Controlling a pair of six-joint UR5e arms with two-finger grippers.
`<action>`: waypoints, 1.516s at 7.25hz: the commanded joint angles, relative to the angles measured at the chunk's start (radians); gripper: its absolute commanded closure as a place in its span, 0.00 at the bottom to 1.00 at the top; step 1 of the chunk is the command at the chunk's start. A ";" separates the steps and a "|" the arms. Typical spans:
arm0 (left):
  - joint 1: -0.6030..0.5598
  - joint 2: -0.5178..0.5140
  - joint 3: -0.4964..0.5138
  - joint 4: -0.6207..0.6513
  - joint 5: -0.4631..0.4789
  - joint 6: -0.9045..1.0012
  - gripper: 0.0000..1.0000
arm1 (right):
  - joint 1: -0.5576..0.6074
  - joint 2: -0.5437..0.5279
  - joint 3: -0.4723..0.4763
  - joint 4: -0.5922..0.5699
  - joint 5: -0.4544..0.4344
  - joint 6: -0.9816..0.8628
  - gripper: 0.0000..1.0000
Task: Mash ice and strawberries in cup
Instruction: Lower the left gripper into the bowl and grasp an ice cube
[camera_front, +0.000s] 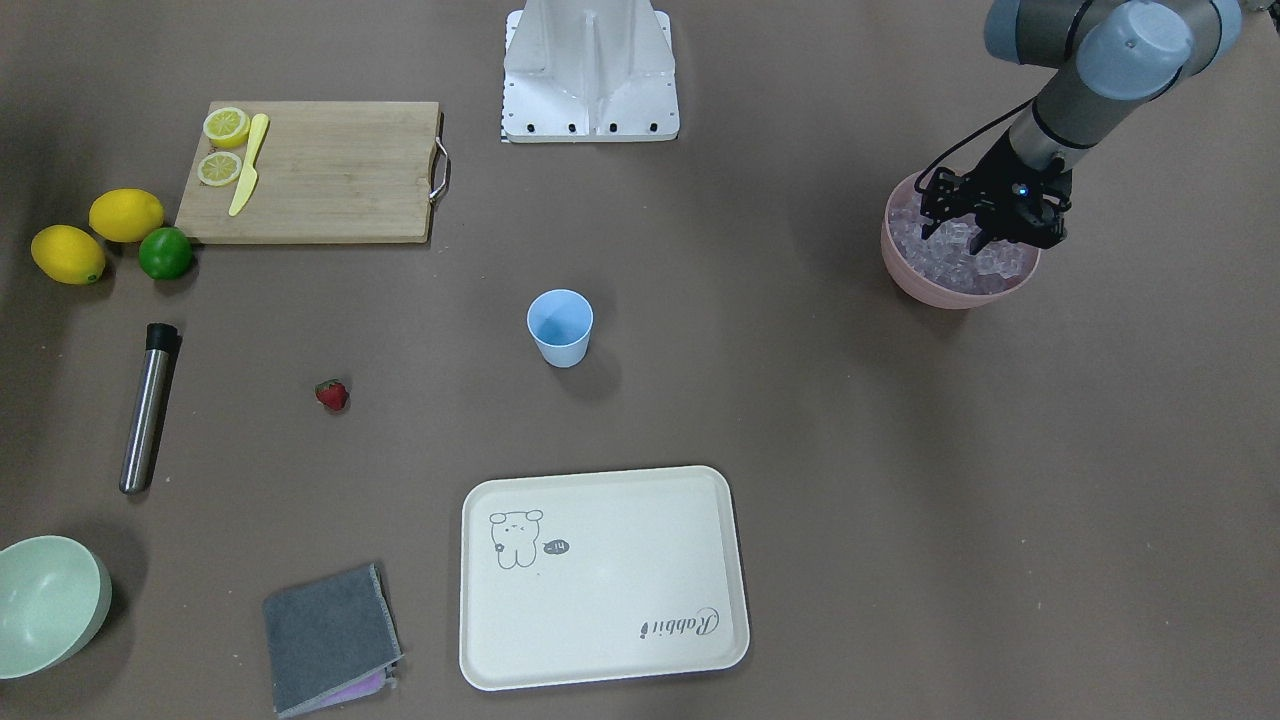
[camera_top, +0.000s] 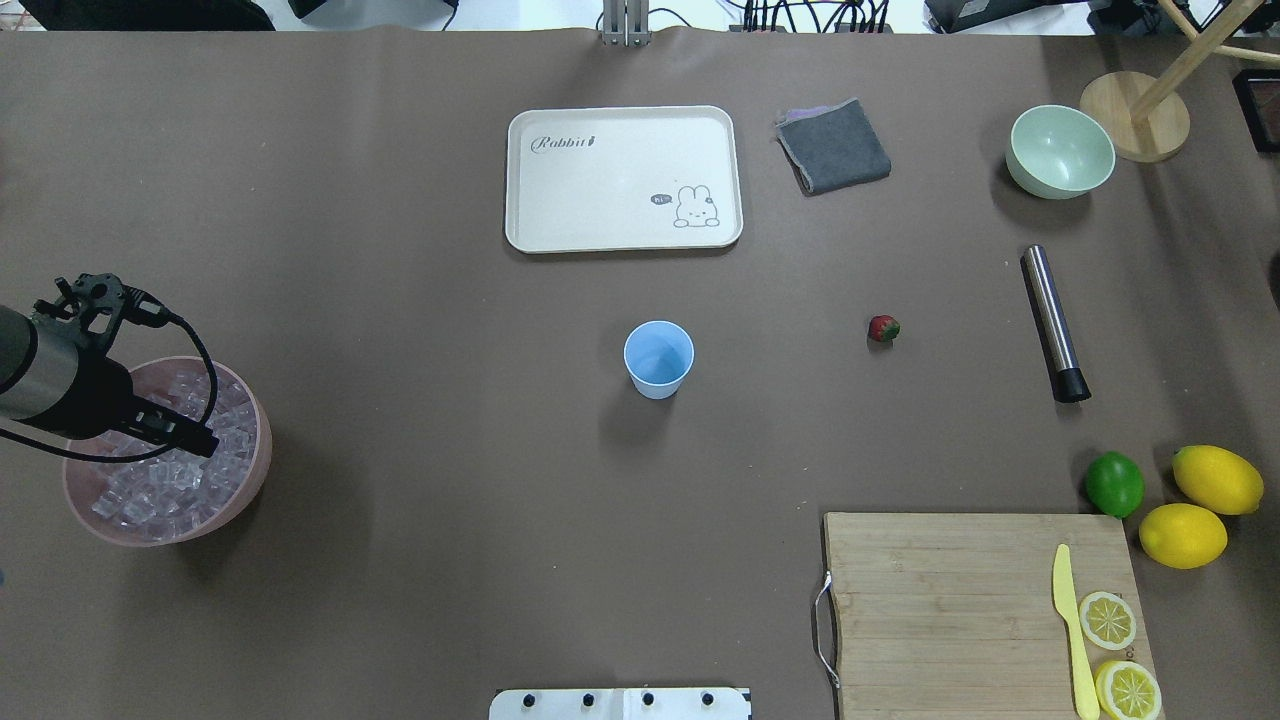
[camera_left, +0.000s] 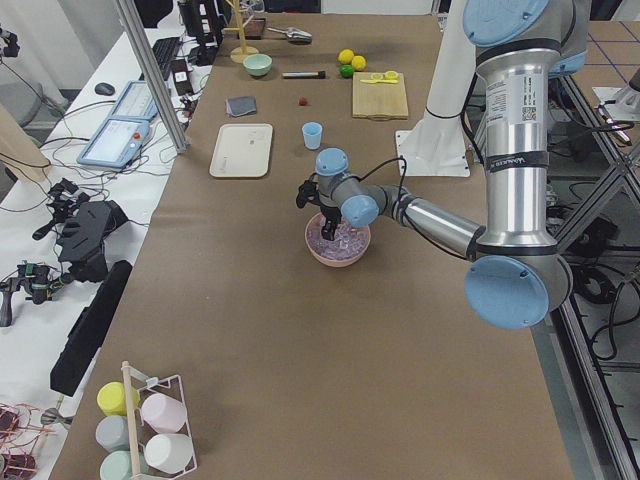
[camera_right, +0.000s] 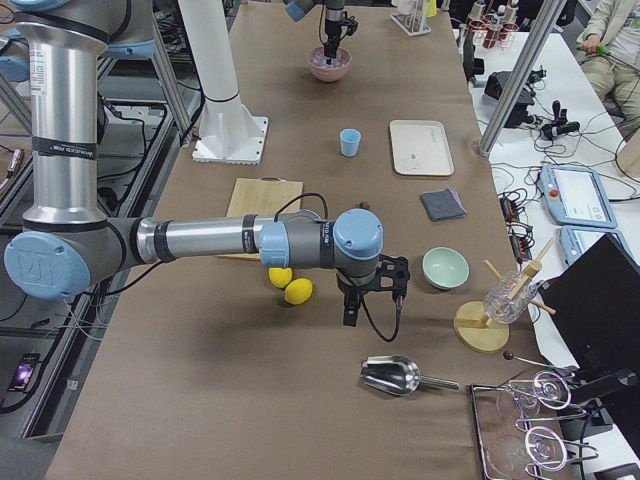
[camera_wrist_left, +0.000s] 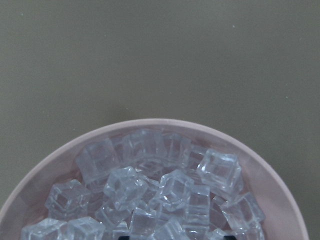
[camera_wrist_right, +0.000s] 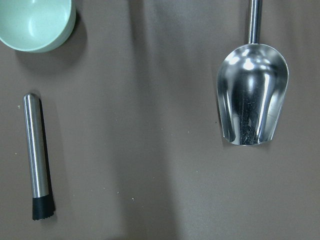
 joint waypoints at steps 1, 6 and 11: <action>0.002 0.000 0.041 -0.051 -0.005 -0.001 0.30 | 0.001 -0.001 0.001 0.000 -0.001 0.000 0.00; 0.034 0.003 0.038 -0.051 -0.006 -0.011 0.43 | 0.001 0.007 0.002 0.000 -0.017 0.000 0.00; 0.019 0.046 -0.001 -0.053 -0.005 -0.009 1.00 | 0.004 -0.009 0.032 -0.001 -0.018 0.001 0.00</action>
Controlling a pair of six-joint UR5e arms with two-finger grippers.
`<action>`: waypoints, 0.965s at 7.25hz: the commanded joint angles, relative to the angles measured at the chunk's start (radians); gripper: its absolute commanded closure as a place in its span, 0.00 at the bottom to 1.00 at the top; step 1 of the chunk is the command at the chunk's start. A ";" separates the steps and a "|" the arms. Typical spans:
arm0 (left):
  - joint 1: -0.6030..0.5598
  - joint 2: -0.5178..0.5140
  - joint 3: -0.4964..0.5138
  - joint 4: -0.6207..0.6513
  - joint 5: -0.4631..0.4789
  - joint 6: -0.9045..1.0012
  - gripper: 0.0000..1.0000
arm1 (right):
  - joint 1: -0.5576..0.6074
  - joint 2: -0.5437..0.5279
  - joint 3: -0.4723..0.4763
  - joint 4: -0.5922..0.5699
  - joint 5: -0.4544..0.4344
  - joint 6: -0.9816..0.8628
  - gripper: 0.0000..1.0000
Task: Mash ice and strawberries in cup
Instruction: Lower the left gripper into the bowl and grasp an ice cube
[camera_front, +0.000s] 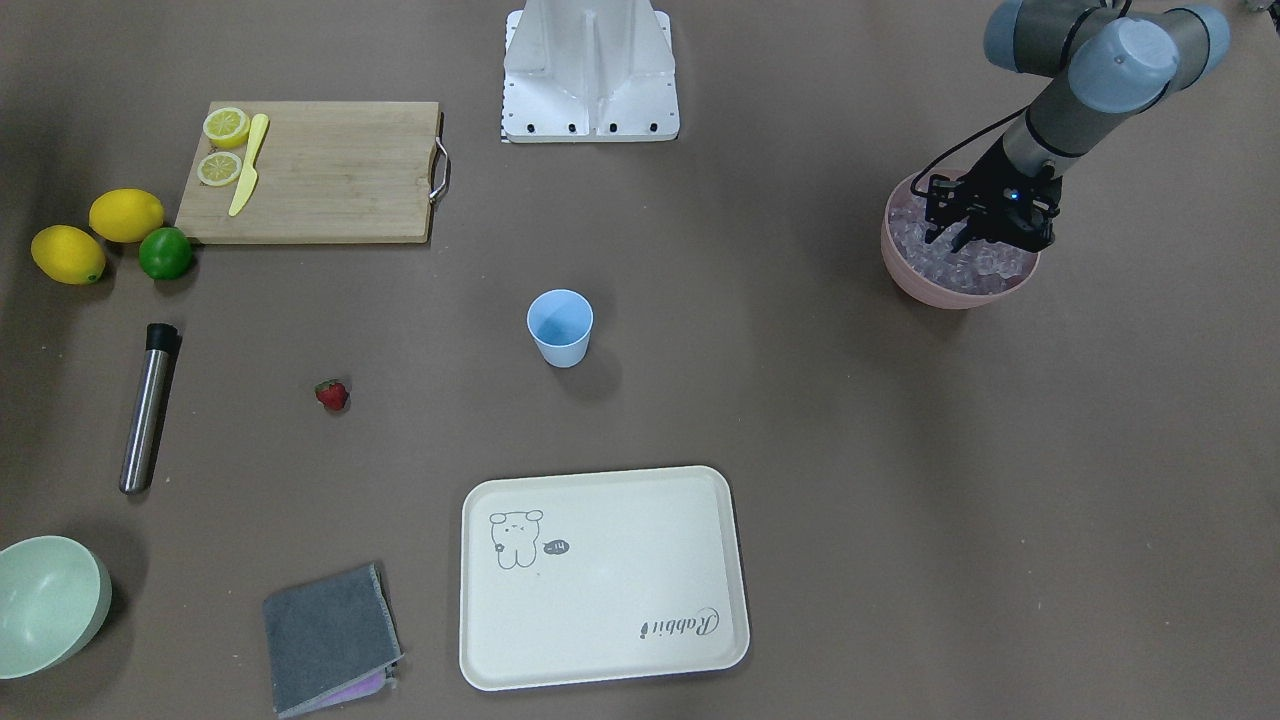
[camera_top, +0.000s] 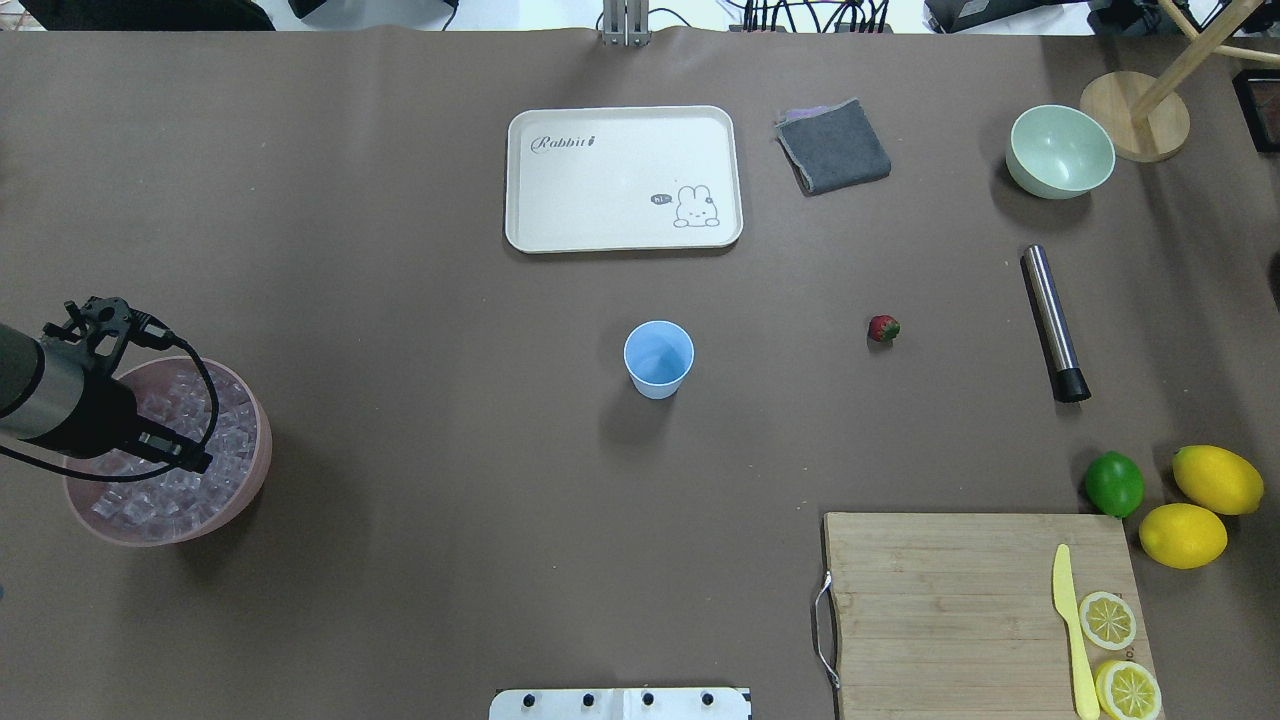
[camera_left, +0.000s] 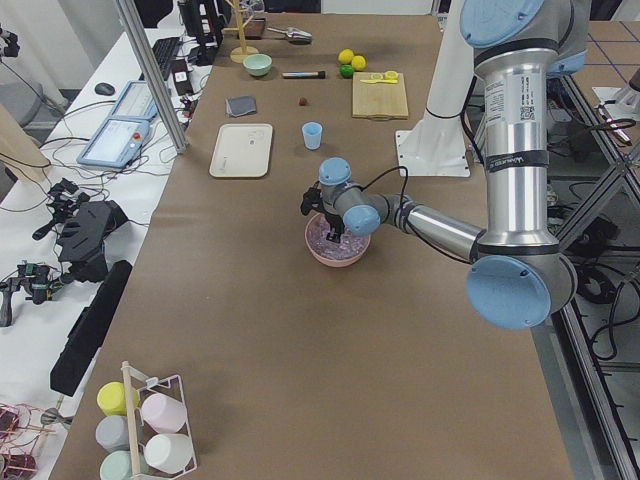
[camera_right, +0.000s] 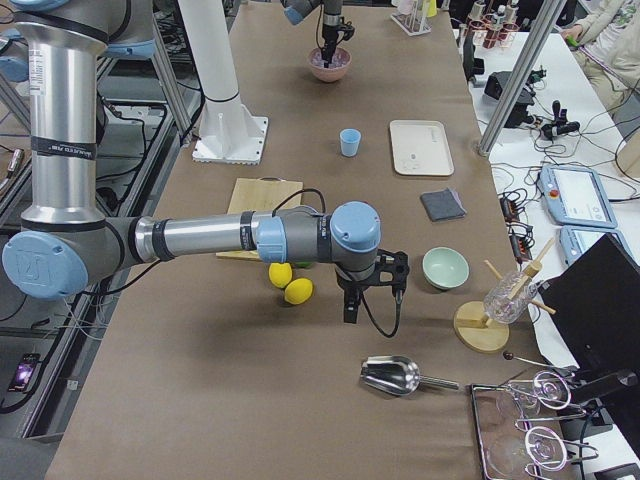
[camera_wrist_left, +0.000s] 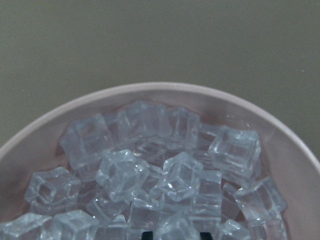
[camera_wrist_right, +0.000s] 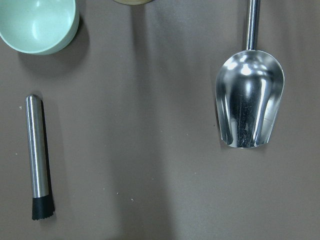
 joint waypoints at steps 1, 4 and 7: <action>-0.021 0.047 -0.061 0.001 0.000 0.001 1.00 | 0.001 0.001 0.002 0.000 0.000 0.000 0.00; -0.127 0.061 -0.119 -0.056 0.010 -0.009 1.00 | 0.001 0.010 0.000 0.000 0.000 0.000 0.00; -0.109 -0.252 -0.034 -0.138 0.018 -0.333 1.00 | -0.001 0.011 -0.001 0.000 0.001 0.000 0.00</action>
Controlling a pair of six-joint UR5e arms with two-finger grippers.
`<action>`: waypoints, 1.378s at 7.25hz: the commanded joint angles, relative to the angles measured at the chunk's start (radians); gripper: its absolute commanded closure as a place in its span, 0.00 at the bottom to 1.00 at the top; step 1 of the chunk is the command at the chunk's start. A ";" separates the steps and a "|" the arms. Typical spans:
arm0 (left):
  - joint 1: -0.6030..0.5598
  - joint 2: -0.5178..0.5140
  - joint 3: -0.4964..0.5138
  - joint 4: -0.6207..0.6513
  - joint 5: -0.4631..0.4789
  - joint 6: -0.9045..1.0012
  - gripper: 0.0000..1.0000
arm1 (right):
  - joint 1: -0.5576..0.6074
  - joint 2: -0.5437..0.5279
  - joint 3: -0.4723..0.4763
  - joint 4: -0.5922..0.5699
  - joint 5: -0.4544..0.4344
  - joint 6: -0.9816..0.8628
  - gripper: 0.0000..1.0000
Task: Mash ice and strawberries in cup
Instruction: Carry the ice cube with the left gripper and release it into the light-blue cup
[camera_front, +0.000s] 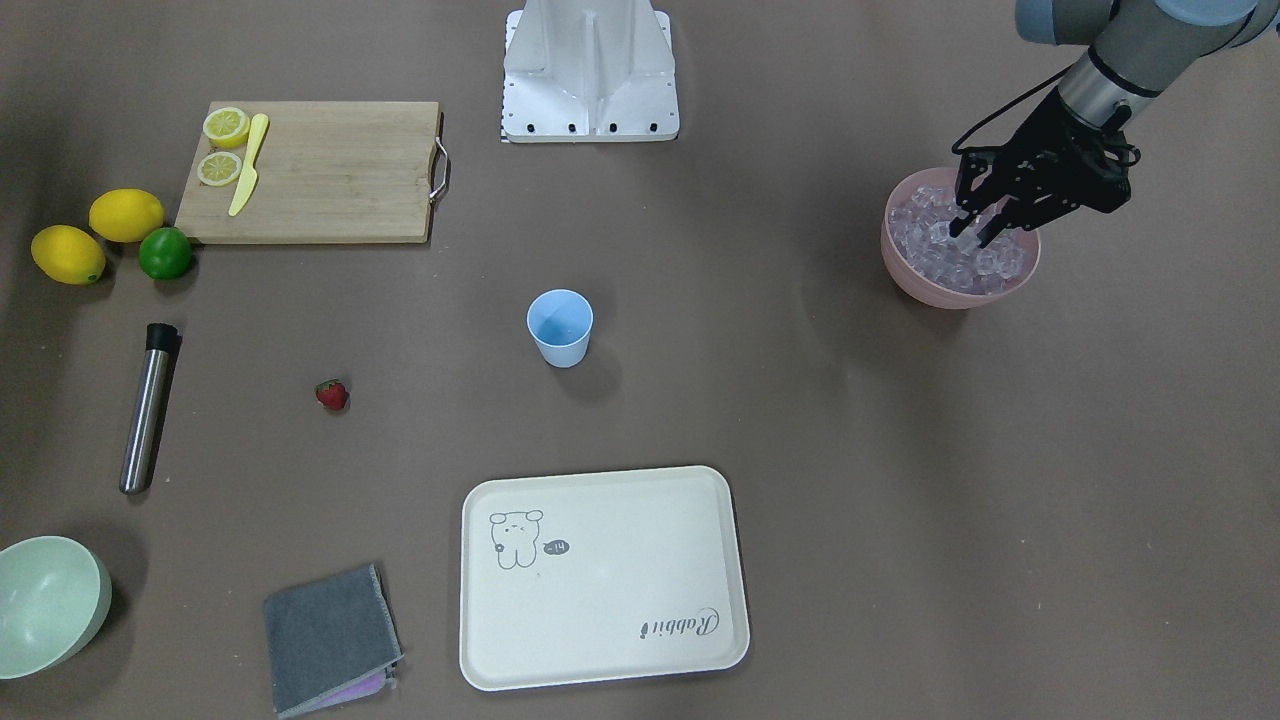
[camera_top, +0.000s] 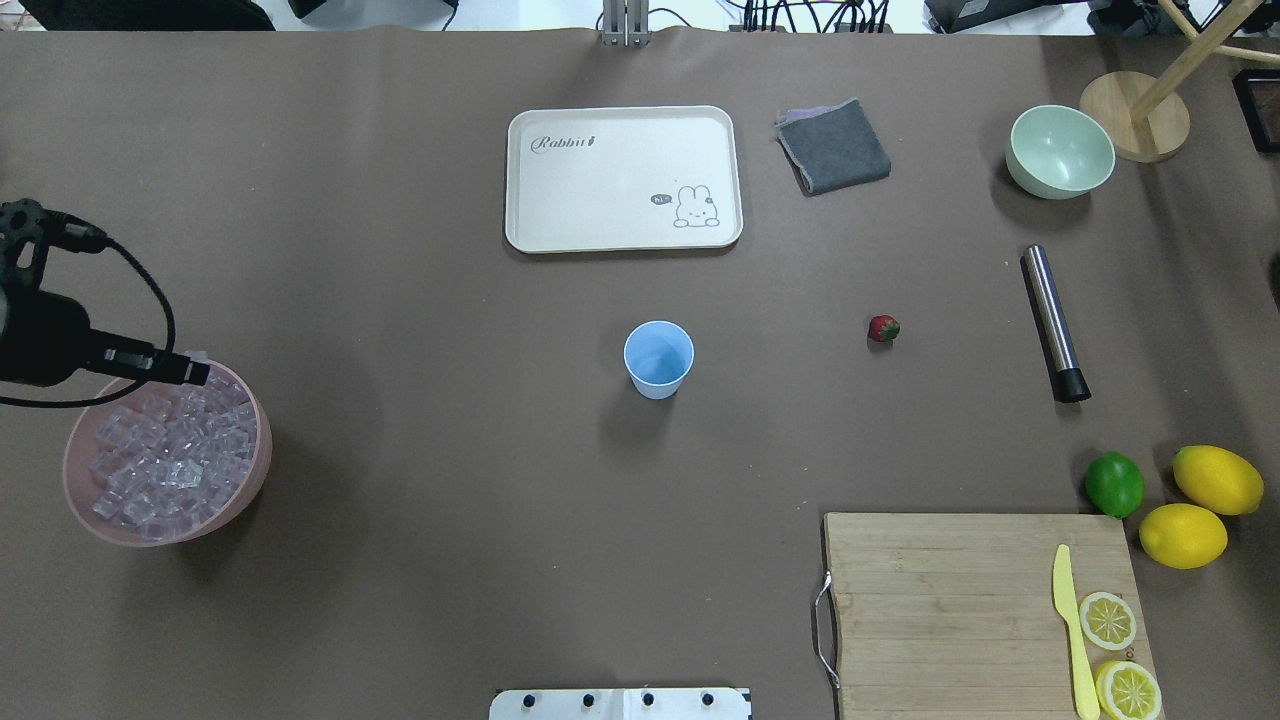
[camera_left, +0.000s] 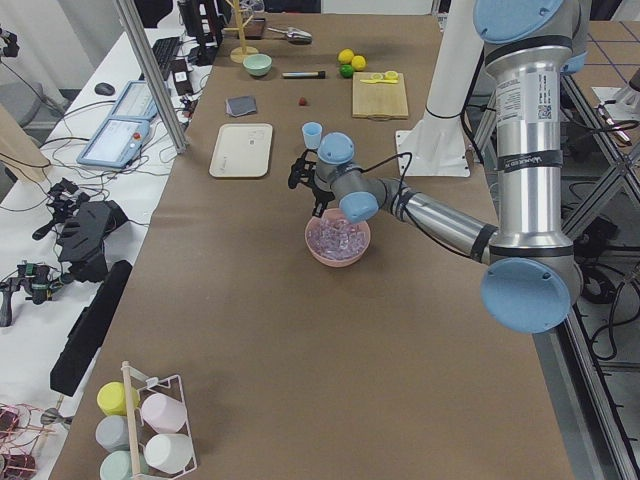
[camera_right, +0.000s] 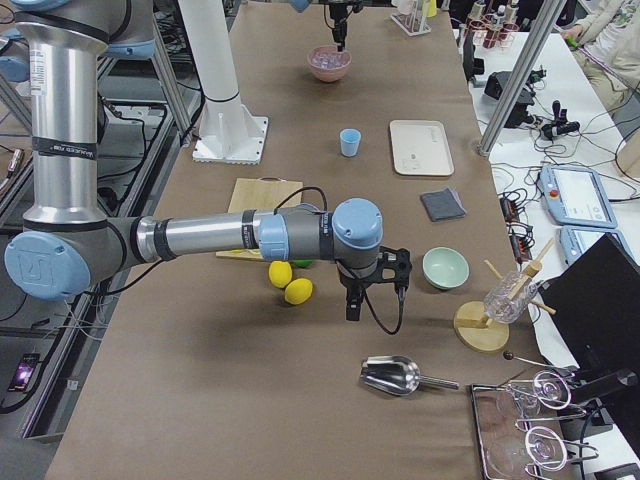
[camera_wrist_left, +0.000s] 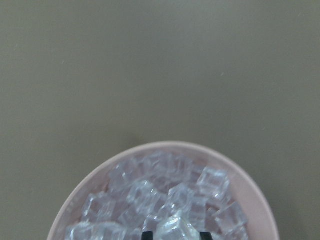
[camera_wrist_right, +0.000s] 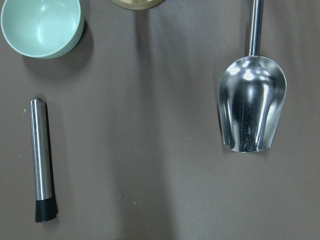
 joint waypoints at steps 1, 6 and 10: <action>0.050 -0.277 0.084 -0.009 0.023 -0.220 1.00 | -0.001 0.002 -0.003 0.000 0.001 0.000 0.00; 0.321 -0.633 0.316 0.034 0.357 -0.320 1.00 | -0.001 0.002 -0.006 0.002 -0.013 0.000 0.00; 0.387 -0.724 0.411 0.029 0.445 -0.378 1.00 | -0.001 0.009 -0.001 0.002 -0.013 0.006 0.00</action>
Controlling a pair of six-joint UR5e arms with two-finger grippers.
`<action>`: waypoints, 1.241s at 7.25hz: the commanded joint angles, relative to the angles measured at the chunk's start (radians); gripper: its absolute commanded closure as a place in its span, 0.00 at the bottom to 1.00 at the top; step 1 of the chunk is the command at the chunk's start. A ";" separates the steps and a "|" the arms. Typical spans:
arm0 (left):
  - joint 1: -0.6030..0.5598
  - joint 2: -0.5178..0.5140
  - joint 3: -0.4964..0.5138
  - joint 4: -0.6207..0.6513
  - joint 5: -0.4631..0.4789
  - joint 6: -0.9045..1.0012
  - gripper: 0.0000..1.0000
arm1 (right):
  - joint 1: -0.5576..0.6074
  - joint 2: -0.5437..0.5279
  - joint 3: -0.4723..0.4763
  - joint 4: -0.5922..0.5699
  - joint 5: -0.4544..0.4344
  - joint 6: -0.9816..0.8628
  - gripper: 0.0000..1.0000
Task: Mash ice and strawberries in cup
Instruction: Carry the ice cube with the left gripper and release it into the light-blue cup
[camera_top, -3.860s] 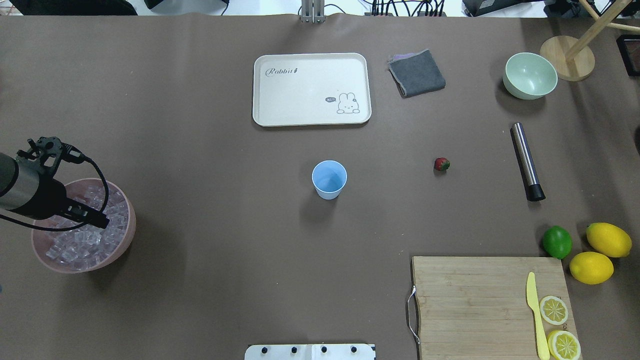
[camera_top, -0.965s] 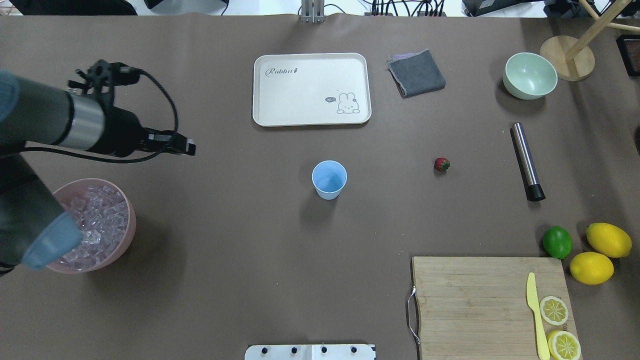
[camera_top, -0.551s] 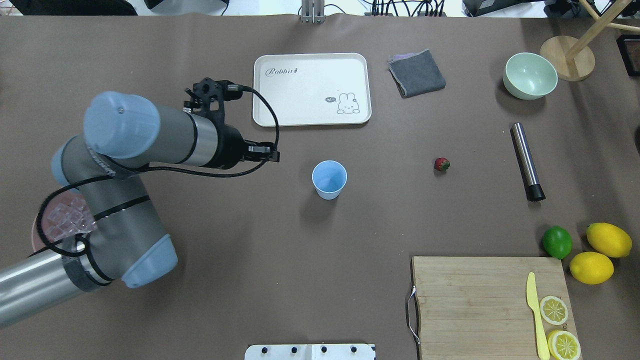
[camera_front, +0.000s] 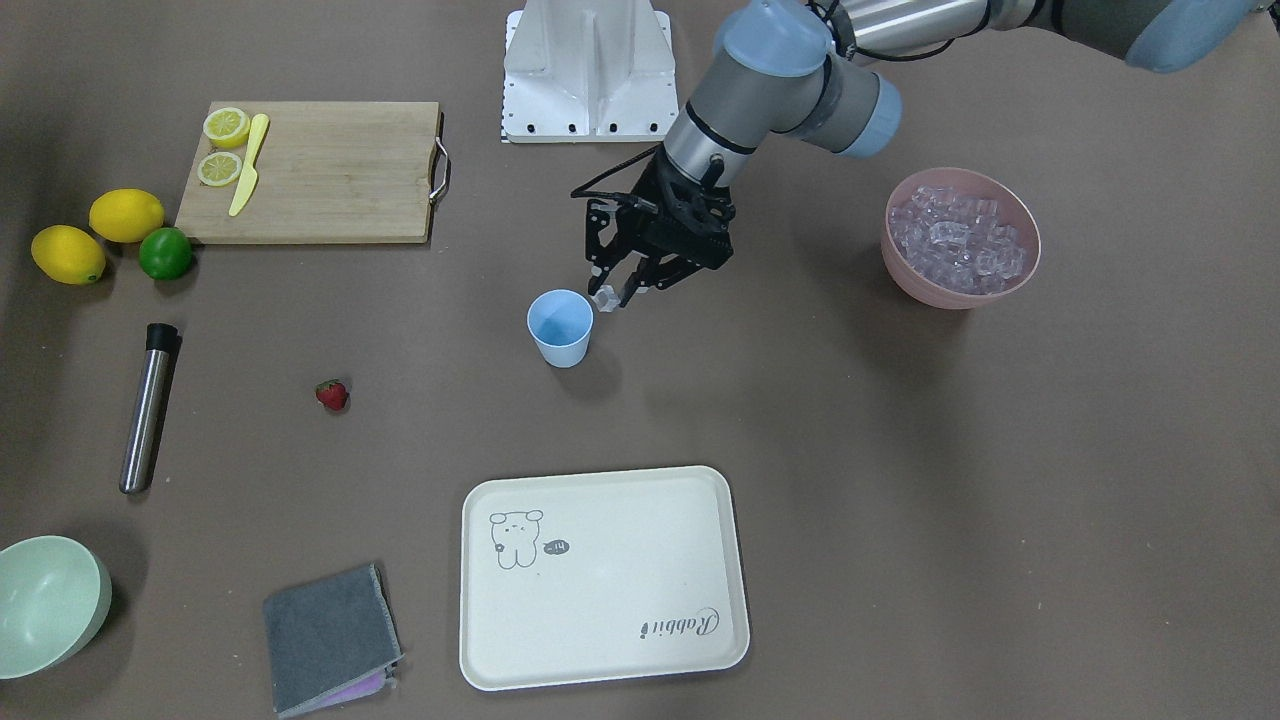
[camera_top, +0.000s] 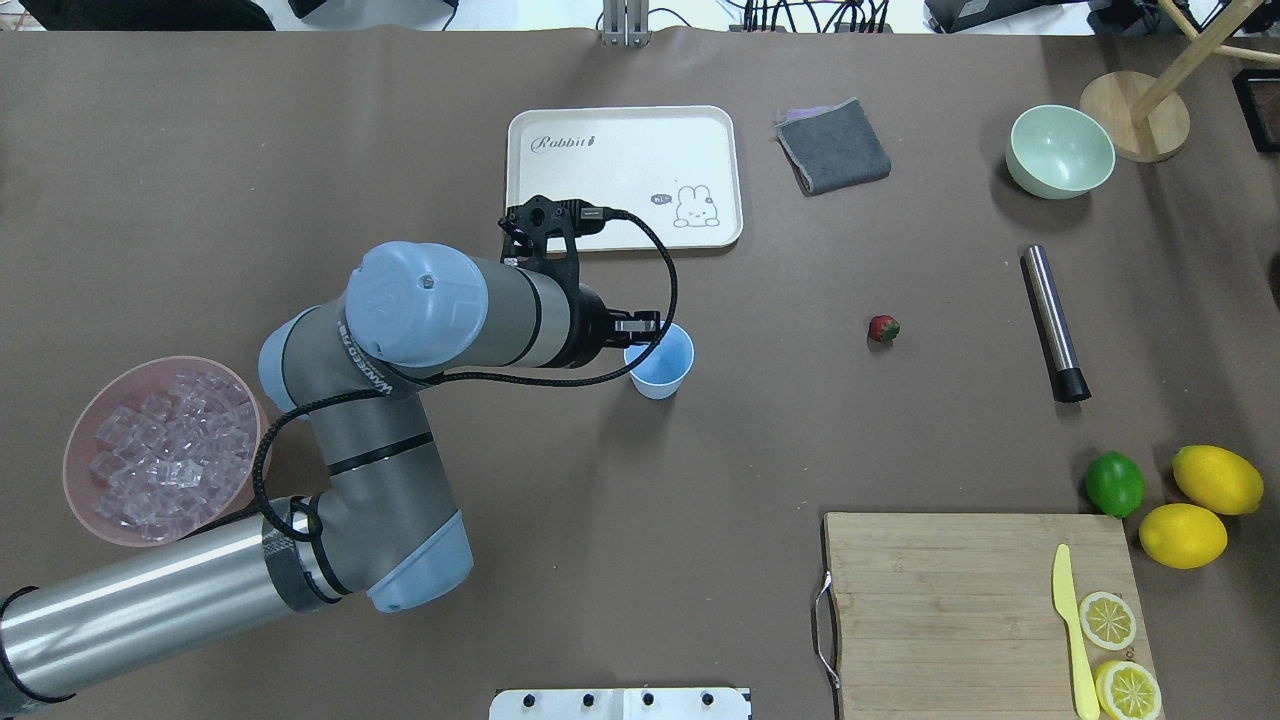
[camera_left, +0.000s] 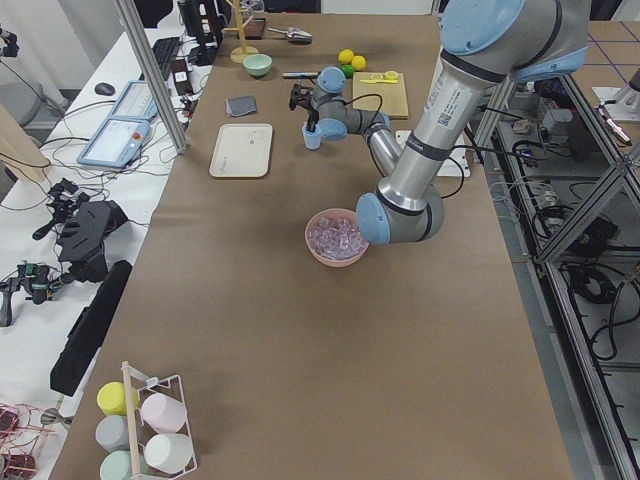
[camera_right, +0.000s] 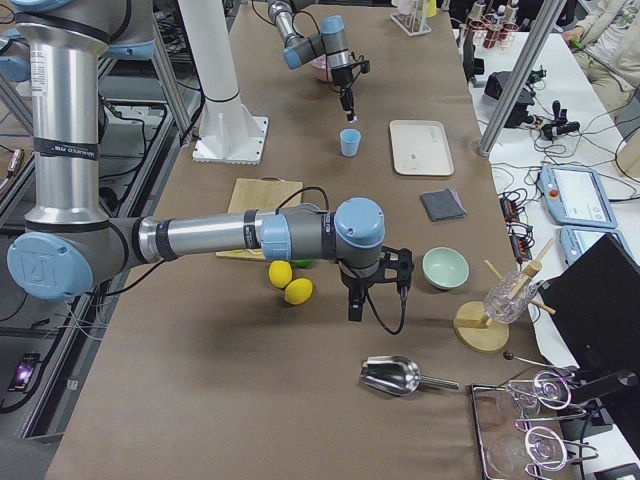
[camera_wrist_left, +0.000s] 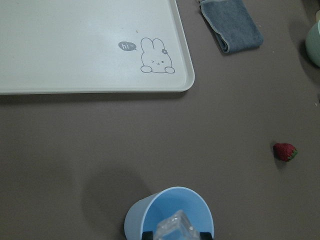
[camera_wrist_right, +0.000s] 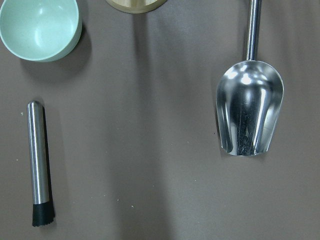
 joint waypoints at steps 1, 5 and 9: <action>0.012 -0.020 0.031 -0.002 0.022 -0.004 1.00 | 0.000 0.001 0.002 0.000 0.000 0.001 0.00; 0.024 -0.023 0.034 0.003 0.046 -0.011 0.02 | 0.000 0.002 0.002 0.000 0.000 0.003 0.00; -0.135 0.094 -0.293 0.428 -0.076 0.213 0.02 | 0.000 0.001 0.002 0.000 0.003 -0.011 0.00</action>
